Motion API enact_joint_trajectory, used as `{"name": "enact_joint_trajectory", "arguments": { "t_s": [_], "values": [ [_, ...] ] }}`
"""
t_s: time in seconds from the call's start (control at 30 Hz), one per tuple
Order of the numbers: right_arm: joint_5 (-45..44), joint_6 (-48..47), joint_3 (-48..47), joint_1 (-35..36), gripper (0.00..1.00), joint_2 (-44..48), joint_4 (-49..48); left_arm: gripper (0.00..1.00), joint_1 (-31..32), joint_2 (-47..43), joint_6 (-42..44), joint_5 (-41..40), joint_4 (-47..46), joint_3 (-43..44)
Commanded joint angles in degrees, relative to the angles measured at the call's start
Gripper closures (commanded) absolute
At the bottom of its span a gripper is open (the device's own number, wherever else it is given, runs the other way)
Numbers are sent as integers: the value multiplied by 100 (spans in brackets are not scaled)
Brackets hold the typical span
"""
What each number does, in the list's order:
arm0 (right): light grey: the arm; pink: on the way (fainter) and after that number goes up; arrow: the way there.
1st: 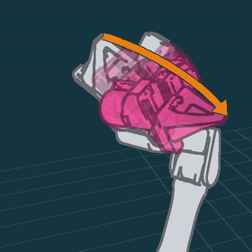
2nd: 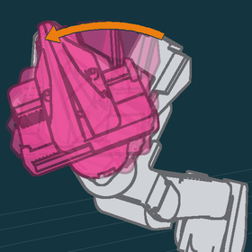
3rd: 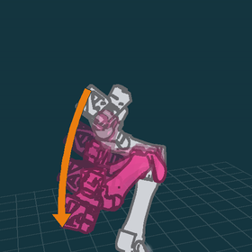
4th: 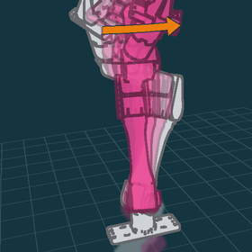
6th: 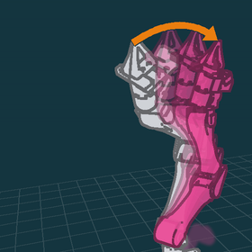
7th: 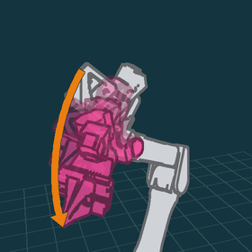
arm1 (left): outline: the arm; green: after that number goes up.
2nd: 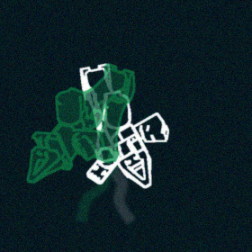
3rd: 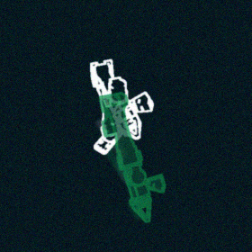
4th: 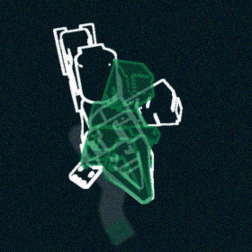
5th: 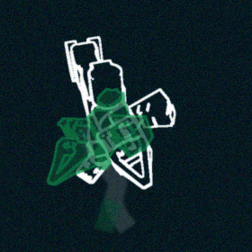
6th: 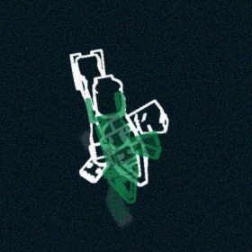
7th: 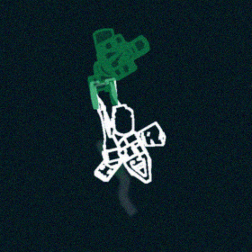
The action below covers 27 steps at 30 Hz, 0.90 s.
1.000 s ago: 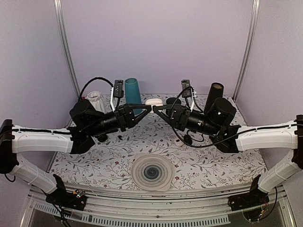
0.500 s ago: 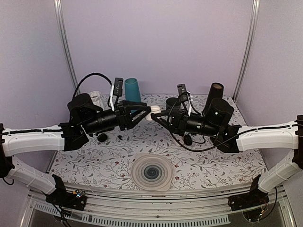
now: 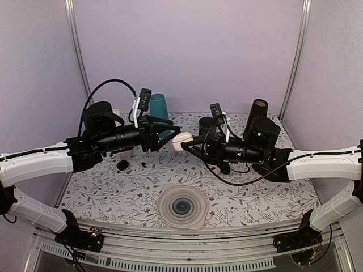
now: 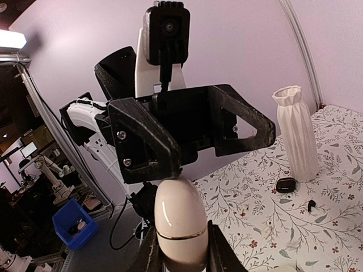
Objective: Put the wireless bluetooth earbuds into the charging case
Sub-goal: Open the charging case.
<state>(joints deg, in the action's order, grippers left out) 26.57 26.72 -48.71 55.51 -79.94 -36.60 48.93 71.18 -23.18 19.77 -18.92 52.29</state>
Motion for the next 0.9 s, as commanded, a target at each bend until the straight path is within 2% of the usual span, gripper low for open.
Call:
{"name": "enact_joint_trajectory", "arguments": {
  "t_s": [0.0, 0.3, 0.63, 0.87],
  "values": [
    [55, -40, -219, 50, 97, 84, -23, 31, -67, -208, 311, 402, 107, 30],
    [-108, 8, -224, 49, 97, 86, -40, 29, -59, -297, 558, 1014, 101, -80],
    [-131, -69, -237, 59, 97, 93, 7, 30, -59, 71, 797, 747, 836, 348],
    [-76, -241, -262, 84, 97, 115, 127, 30, -102, 174, 734, 386, 1004, 539]
  ]
}}
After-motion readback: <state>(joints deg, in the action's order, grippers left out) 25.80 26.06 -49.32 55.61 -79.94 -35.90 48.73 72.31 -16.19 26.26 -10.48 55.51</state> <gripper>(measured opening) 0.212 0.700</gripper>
